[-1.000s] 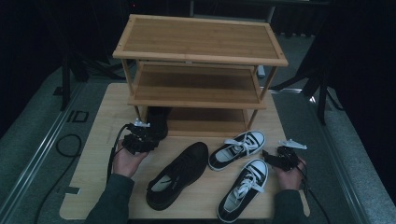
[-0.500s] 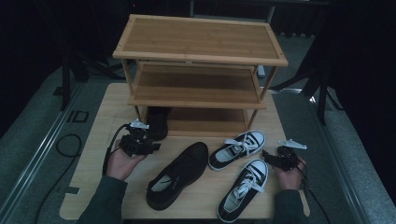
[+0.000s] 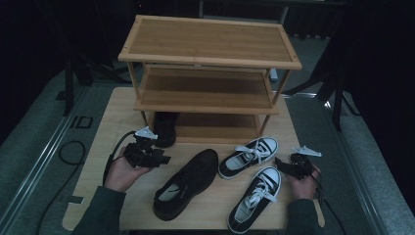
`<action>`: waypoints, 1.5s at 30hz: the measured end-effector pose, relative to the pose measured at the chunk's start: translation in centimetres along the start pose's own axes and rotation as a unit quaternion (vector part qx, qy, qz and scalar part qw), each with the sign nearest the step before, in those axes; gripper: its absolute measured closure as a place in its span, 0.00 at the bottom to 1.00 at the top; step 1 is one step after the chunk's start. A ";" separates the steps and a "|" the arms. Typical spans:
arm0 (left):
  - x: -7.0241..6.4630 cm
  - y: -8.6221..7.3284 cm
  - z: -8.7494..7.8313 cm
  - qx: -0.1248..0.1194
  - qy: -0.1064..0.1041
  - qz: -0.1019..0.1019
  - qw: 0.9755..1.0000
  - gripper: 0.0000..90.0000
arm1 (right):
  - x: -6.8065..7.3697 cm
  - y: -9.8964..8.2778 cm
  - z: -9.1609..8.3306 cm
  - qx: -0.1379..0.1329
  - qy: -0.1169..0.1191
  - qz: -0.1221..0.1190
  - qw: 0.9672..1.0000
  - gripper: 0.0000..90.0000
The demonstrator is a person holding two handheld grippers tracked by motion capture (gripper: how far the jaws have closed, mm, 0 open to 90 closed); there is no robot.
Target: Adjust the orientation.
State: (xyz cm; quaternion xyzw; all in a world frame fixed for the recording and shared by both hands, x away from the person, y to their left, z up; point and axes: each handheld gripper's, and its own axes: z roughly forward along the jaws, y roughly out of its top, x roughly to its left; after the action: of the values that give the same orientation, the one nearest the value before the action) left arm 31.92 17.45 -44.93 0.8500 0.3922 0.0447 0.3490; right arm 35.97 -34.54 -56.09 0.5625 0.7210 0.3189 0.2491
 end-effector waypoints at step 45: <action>-4.0 0.6 1.0 0.060 -0.049 0.081 0.994 0.70 | 0.0 0.0 0.0 0.000 0.000 0.001 1.000 0.30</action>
State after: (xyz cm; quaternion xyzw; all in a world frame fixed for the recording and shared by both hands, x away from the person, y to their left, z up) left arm 29.83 13.84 -44.51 0.8994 0.3067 0.0073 0.3115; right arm 35.96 -34.52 -56.09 0.5633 0.7203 0.3192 0.2490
